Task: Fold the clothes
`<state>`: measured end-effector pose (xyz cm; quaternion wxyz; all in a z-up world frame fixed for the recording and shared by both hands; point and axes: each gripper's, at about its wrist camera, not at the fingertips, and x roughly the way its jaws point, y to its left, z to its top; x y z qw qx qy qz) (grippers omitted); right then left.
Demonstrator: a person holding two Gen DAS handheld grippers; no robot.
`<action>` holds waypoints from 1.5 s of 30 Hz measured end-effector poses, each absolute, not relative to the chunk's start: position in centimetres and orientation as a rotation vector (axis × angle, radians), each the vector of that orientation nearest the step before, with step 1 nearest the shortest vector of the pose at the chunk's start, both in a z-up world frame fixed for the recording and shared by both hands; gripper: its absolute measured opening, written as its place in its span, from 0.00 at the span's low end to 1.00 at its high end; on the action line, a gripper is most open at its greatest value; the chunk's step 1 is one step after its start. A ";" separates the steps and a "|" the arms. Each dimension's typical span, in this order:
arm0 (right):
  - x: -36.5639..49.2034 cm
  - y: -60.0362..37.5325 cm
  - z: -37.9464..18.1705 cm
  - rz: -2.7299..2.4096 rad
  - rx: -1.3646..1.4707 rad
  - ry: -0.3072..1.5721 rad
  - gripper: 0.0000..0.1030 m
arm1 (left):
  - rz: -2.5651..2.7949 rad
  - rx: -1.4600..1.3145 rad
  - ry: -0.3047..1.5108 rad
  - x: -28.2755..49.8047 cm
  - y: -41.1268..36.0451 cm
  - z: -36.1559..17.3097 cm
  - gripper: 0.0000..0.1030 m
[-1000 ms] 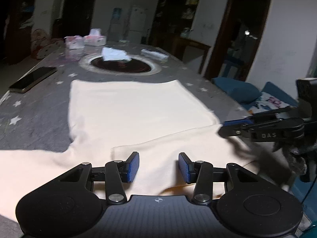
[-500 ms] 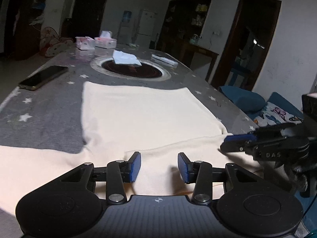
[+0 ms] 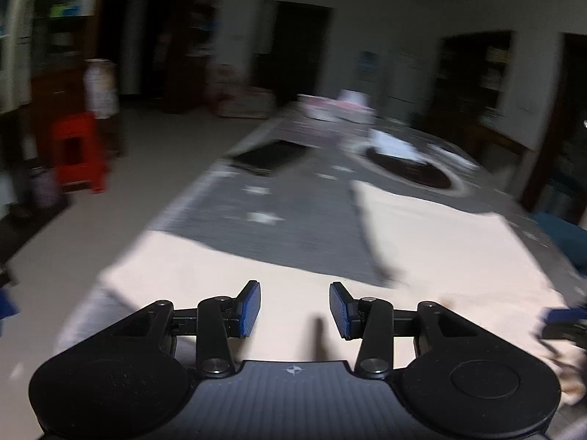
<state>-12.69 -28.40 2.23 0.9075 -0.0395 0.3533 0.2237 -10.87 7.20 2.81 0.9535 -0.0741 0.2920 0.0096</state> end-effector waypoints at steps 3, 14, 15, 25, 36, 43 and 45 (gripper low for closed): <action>-12.7 -28.5 2.5 0.458 -0.080 0.724 0.32 | 0.179 -0.124 0.565 -10.8 9.2 2.8 0.44; -13.0 -28.3 2.8 0.469 -0.075 0.710 0.36 | 0.352 -0.171 0.625 -9.0 13.2 0.7 0.41; -13.1 -28.4 2.9 0.466 -0.075 0.709 0.36 | 0.349 -0.182 0.625 -9.0 13.3 0.6 0.36; -13.8 -29.5 3.6 0.433 -0.047 0.679 0.36 | 0.175 -0.258 0.550 -10.1 11.6 3.8 0.07; -15.4 -32.2 4.0 0.377 0.015 0.633 0.36 | -0.335 -0.282 0.438 -10.5 0.7 10.9 0.07; -16.5 -34.5 3.8 0.327 0.066 0.616 0.36 | -0.580 -0.249 0.455 -10.1 -6.6 11.5 0.07; -16.7 -35.1 3.7 0.313 0.076 0.616 0.36 | -0.626 -0.240 0.465 -10.0 -8.3 11.1 0.07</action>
